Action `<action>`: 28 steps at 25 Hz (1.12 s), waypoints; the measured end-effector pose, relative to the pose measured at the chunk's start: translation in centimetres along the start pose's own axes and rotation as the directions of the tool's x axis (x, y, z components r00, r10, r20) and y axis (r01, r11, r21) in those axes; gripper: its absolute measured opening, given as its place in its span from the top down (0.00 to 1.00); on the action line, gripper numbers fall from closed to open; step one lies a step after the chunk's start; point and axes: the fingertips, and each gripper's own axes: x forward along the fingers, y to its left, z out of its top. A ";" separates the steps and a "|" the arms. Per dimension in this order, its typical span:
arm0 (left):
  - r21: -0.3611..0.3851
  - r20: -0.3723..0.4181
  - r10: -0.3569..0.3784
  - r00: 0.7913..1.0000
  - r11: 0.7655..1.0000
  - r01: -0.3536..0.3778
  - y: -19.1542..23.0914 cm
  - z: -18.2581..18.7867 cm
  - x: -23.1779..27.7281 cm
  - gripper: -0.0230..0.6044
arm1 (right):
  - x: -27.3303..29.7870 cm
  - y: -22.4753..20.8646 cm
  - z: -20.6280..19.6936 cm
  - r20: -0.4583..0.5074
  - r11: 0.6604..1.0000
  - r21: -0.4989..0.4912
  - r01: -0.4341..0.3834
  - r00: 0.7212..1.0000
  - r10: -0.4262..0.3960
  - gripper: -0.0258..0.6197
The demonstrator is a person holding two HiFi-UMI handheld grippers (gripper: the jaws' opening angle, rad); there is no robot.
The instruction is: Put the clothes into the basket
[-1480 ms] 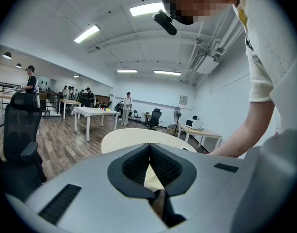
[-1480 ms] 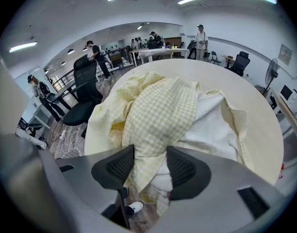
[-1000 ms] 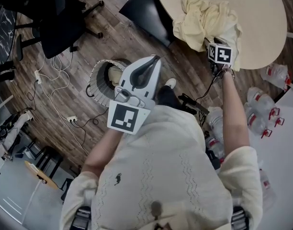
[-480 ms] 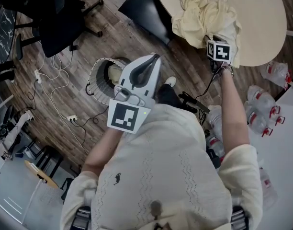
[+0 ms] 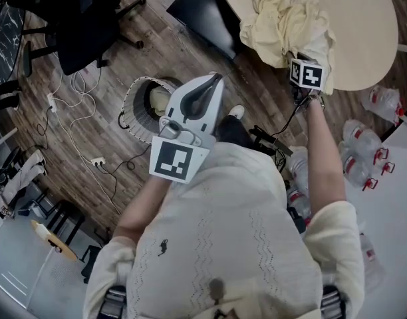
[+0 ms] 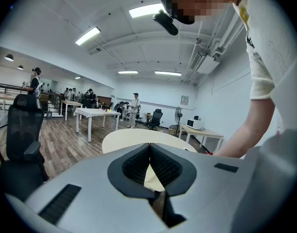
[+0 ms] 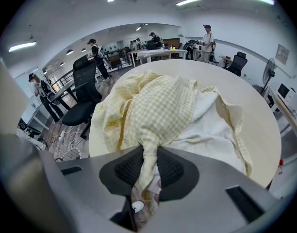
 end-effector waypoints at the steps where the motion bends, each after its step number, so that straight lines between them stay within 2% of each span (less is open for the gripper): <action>1: 0.000 0.001 0.000 1.000 1.000 0.000 0.0 0.0 -0.1 0.93 | -0.1 0.0 0.0 0.004 1.000 0.005 0.000 1.000 0.000 0.83; 10: 0.004 0.017 -0.016 1.000 1.000 0.015 -0.4 0.2 -1.8 0.93 | -2.7 0.8 -0.8 0.074 0.999 0.049 -0.006 0.997 0.002 0.84; 15: 0.021 0.022 -0.034 0.999 0.999 0.034 -1.7 0.0 -2.5 0.93 | -4.6 0.6 -1.6 0.110 0.996 0.090 -0.018 0.994 0.008 0.84; 28: 0.032 0.034 -0.043 0.998 0.999 0.042 -5.3 -0.3 -5.1 0.93 | -9.7 -0.1 -3.2 0.196 0.993 0.118 -0.031 0.981 0.007 0.84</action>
